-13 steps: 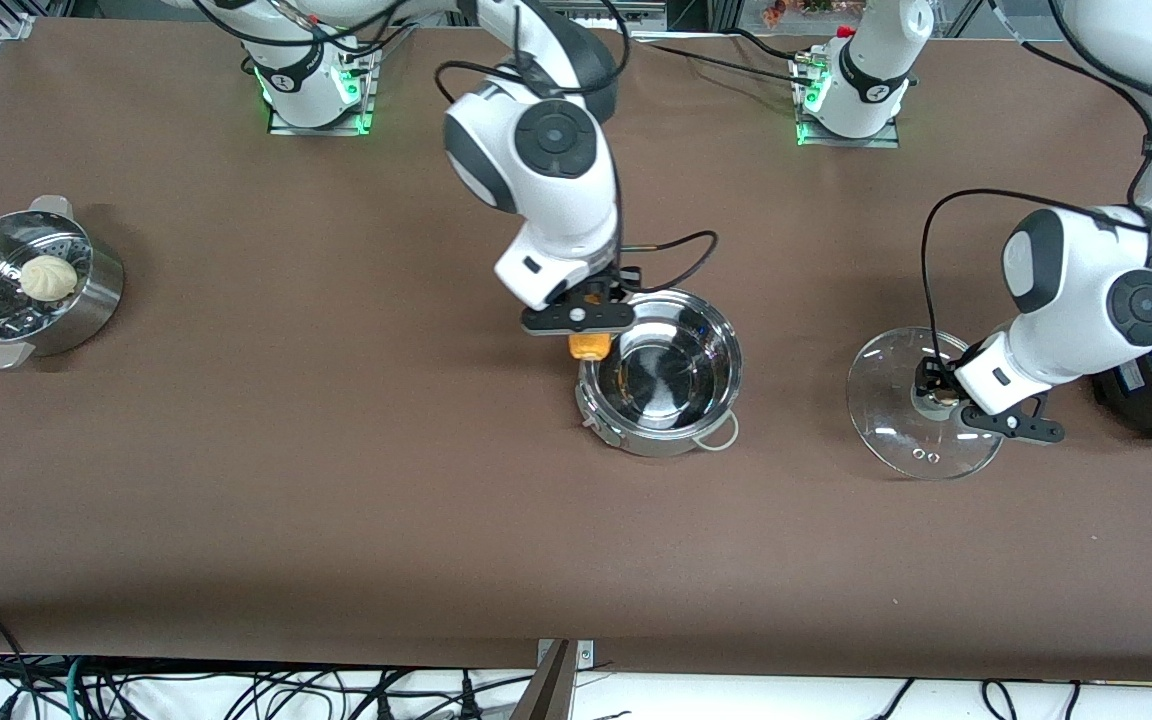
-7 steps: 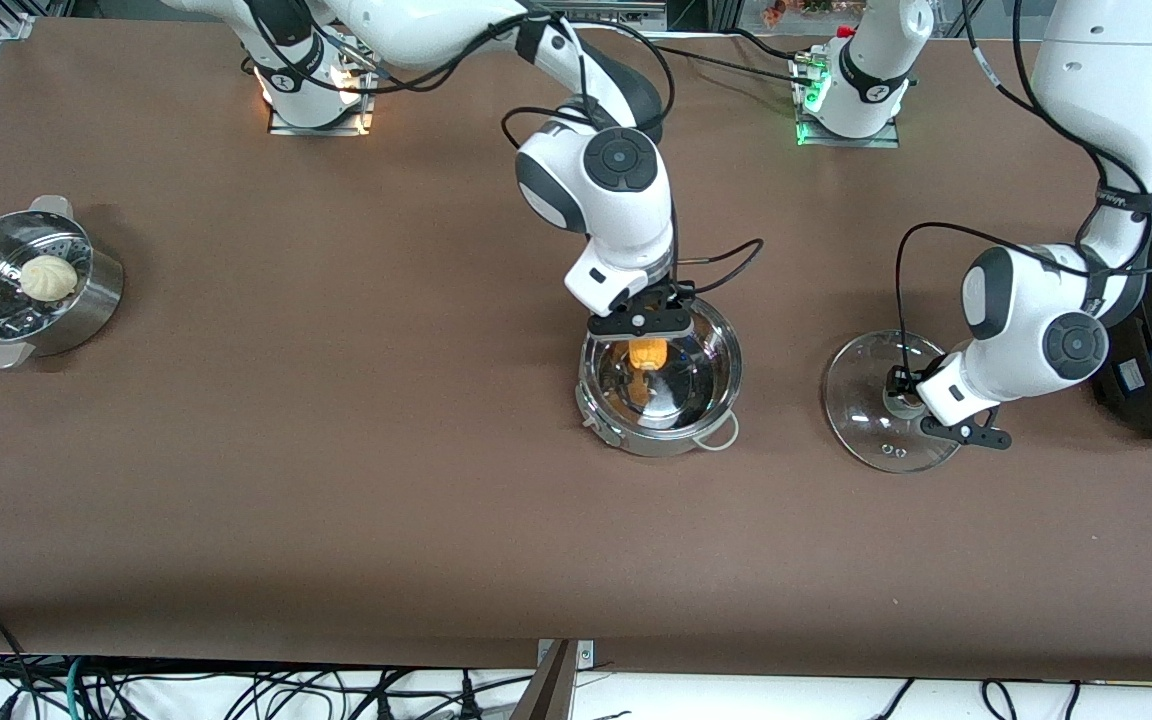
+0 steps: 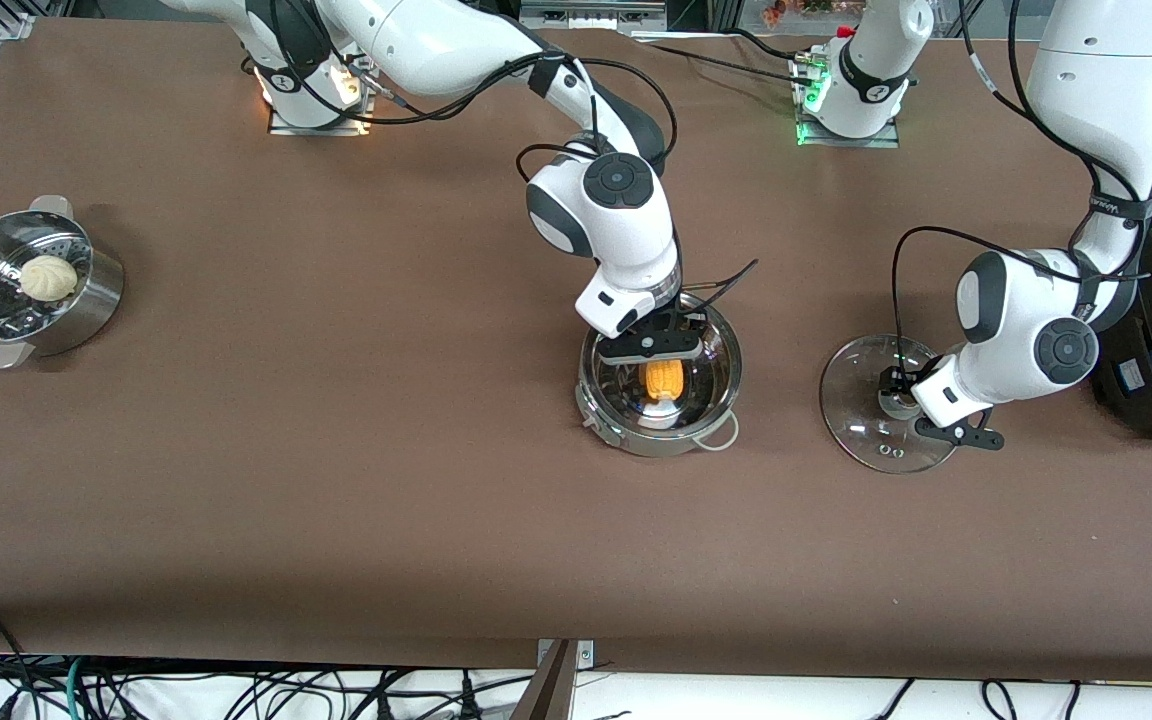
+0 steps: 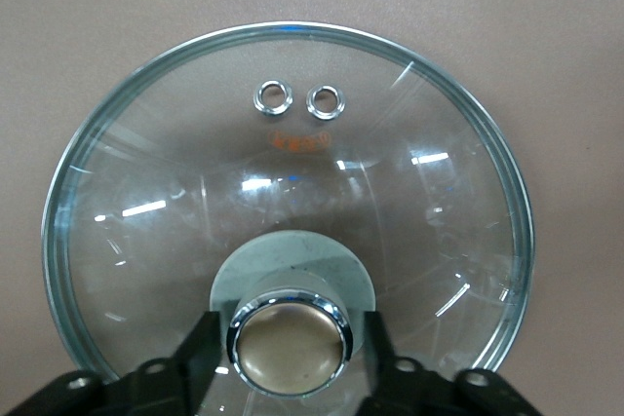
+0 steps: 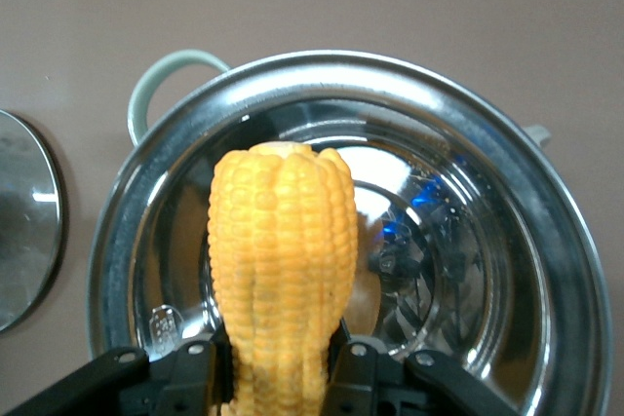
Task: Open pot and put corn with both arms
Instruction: 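Lower the corn into the pot with the right gripper while the left sets lid down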
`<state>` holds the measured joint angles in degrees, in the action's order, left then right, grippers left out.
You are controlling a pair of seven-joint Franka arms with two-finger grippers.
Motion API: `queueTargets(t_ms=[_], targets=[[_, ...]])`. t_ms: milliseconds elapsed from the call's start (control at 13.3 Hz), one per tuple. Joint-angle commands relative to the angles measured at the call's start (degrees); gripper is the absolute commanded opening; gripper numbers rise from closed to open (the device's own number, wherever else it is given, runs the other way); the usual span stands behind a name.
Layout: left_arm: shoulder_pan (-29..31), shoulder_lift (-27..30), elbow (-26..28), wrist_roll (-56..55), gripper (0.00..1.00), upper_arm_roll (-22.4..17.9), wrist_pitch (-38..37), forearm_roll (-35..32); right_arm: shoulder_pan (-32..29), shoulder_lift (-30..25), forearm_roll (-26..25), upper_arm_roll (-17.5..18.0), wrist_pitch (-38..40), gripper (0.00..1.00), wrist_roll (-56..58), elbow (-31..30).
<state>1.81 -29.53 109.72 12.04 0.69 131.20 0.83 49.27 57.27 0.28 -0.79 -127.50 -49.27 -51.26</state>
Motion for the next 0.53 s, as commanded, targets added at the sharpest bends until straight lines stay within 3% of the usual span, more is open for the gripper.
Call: queueTargets(t_ms=[0,301,451], targets=[[-0.1,4.7,4.4,0.3,1.0,-0.4,-0.4,-0.9,0.4,2.6,-0.4,-0.4,-0.9,0.0,-0.7,2.9],[0.1,20.4,15.6,0.3,1.0,-0.4,-0.9,-0.8,0.5,3.7,-0.6,-0.4,-1.4,0.0,-0.8,2.7],[0.1,25.2,16.3,0.3,1.0,-0.4,-1.0,-0.8,0.5,4.2,-1.7,-0.3,-1.9,0.0,-0.8,2.5]])
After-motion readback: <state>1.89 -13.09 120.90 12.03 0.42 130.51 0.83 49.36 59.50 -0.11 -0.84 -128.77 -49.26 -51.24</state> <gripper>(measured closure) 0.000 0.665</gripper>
